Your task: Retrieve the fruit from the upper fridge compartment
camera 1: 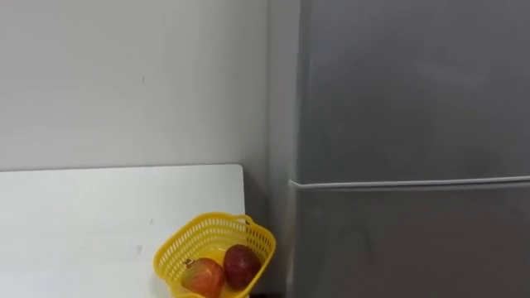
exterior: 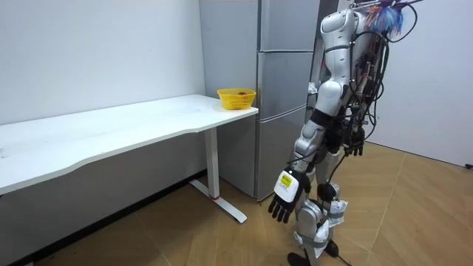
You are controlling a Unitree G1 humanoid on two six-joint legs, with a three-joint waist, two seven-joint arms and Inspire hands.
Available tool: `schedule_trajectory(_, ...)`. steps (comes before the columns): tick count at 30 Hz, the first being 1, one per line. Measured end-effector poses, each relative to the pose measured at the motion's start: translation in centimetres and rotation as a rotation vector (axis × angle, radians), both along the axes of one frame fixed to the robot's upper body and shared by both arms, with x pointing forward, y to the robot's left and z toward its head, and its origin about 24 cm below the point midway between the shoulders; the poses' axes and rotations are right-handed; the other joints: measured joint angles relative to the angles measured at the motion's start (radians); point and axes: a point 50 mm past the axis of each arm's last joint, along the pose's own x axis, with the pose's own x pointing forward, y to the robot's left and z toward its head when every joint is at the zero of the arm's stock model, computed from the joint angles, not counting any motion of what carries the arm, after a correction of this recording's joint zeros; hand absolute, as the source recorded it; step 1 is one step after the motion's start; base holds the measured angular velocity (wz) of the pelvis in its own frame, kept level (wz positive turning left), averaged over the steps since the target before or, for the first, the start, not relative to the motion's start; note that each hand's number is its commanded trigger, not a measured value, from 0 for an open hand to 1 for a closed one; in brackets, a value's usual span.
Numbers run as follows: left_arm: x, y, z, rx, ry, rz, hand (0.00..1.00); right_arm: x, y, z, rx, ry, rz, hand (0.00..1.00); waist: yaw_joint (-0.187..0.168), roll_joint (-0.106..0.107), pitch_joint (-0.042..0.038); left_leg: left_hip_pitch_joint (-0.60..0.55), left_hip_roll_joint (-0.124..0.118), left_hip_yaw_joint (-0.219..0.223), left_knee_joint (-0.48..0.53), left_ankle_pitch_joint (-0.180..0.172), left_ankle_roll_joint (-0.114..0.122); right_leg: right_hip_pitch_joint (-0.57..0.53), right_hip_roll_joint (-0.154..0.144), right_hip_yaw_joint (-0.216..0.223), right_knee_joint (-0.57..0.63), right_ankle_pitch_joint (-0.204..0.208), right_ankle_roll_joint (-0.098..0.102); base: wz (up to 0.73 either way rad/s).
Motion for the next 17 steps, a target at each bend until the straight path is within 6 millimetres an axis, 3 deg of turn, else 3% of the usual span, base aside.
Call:
schedule_trajectory(4,0.1,-0.3,-0.1,-0.019,0.011,0.017,0.00,-0.1,0.5,-0.2,0.062,0.051,0.076,0.00,0.000,0.005,-0.0005,0.002,0.004,-0.001,-0.011,-0.004,0.005,-0.006,0.001,0.000,0.015,-0.002,-0.001,0.00)
schedule_trajectory(12,-0.3,-0.4,-0.1,-0.028,0.045,0.028,0.00,-1.2,0.4,-0.1,0.091,0.108,-0.007,0.00,-0.019,0.013,0.0003,0.025,-0.002,-0.023,-0.014,-0.004,0.006,0.023,-0.005,-0.023,0.010,-0.005,0.001,0.07)
schedule_trajectory(17,-0.4,-0.4,-0.1,-0.026,0.045,0.027,0.00,-0.7,0.4,-0.1,0.085,0.096,0.013,0.00,-0.030,0.014,0.0000,0.033,-0.002,-0.025,-0.019,-0.004,0.006,0.029,-0.007,-0.027,0.013,-0.012,0.002,0.00)
